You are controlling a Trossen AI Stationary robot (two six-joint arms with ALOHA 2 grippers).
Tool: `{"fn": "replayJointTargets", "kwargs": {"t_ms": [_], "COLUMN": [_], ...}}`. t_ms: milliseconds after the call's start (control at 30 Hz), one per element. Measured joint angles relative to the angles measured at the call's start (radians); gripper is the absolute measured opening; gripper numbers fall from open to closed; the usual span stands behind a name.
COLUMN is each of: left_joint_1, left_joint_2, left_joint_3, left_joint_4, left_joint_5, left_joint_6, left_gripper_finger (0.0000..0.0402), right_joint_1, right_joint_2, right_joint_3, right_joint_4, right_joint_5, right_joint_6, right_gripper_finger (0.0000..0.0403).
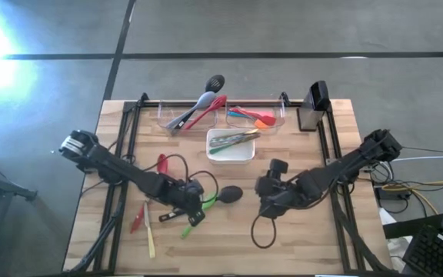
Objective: Pick & Place Kitchen Items
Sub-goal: Put the green spatula into the right transparent bin
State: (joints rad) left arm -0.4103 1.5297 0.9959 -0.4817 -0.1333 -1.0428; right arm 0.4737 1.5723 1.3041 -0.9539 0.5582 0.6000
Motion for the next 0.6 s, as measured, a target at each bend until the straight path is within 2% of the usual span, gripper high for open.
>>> {"fn": "replayJointTargets", "kwargs": {"t_ms": [300, 600], "left_joint_1": [-0.019, -0.022], "left_joint_2": [0.094, 0.164], "left_joint_3": [-0.003, -0.001], "left_joint_4": [-0.004, 0.040], "left_joint_5": [0.006, 0.009], "left_joint_6": [-0.085, -0.103], "left_gripper_finger": [0.0126, 0.0126], "right_joint_1": [0.013, 0.013], "right_joint_2": [0.000, 0.000], "right_joint_3": [0.000, 0.000], "right_joint_4": [0.004, 0.016], "right_joint_5": [0.022, 0.022], "right_joint_6": [0.003, 0.003], "right_gripper_finger": [0.0203, 0.0203]}}
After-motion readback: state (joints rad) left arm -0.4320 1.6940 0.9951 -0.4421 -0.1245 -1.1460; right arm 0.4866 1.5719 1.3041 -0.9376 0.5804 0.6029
